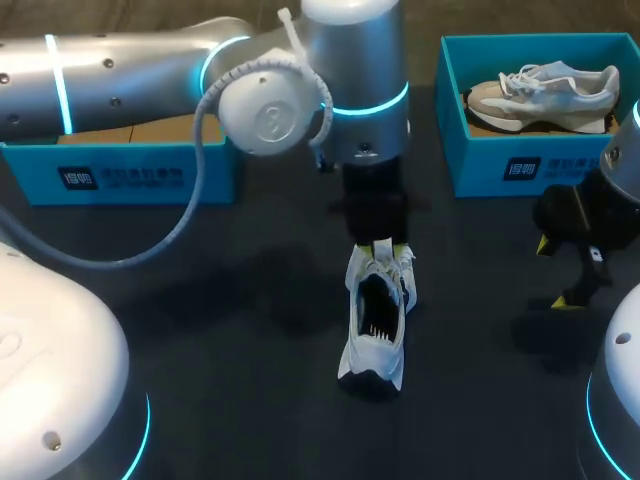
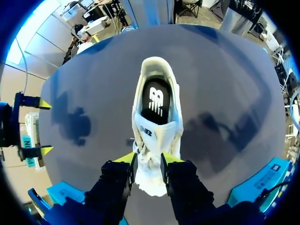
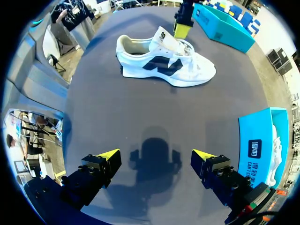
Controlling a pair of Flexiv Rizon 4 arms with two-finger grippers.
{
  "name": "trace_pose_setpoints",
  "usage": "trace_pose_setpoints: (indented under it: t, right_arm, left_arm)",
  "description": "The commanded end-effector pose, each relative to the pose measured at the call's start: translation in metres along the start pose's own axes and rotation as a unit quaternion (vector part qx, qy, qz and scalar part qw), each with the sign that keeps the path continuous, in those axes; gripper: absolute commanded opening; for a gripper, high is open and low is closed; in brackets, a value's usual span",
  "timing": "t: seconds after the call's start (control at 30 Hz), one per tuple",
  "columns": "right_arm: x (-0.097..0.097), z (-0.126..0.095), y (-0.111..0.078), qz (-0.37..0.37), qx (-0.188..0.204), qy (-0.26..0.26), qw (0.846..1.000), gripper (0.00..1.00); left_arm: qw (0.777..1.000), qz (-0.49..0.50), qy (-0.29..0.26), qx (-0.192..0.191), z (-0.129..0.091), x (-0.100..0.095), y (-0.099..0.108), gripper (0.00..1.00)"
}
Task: Take the shoe out of the shoebox, open the shoe tongue, remove and reinsert the insole, then place the shoe into the shoebox
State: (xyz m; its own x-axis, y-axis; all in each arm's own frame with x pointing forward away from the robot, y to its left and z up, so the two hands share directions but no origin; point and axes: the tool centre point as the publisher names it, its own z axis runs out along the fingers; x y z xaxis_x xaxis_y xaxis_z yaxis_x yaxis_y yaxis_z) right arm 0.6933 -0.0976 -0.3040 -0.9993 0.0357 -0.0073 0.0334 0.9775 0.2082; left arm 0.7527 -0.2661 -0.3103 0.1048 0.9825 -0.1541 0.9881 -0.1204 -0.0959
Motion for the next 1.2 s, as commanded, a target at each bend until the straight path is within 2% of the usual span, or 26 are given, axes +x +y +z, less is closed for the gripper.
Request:
trace_pose_setpoints:
  t: [0.03,0.33,0.63,0.87,1.03,1.13,1.17,1.2]
  right_arm:
    - [0.001,0.0,0.0,0.001,0.002,-0.001,1.0,1.0]
    - [0.001,0.0,0.0,0.001,0.002,-0.001,1.0,1.0]
    - [0.001,0.0,0.0,0.001,0.002,-0.001,1.0,1.0]
    - [0.001,0.0,0.0,0.001,0.002,-0.001,1.0,1.0]
    - [0.001,0.0,0.0,0.001,0.002,-0.001,1.0,1.0]
    - [0.001,0.0,0.0,0.001,0.002,-0.001,1.0,1.0]
    - [0.001,0.0,0.0,0.001,0.002,-0.001,1.0,1.0]
    - [0.001,0.0,0.0,0.001,0.002,-0.001,1.0,1.0]
  left_arm:
    - [1.0,0.005,0.01,0.007,0.019,-0.004,0.0,0.3]
    - [1.0,-0.001,0.006,0.006,0.024,0.02,-0.024,0.28]
    - [1.0,-0.006,0.003,0.011,0.03,0.025,-0.031,0.27]
    - [1.0,0.0,-0.022,-0.002,-0.001,0.019,-0.04,0.3]
    - [0.999,-0.027,-0.007,-0.023,-0.019,0.014,-0.047,0.31]
    - [0.999,-0.037,0.003,-0.026,-0.026,0.012,-0.052,0.39]
    - [0.999,-0.041,0.004,-0.02,-0.029,0.012,-0.054,0.51]
    - [0.999,-0.042,0.005,-0.019,-0.031,0.012,-0.055,0.71]
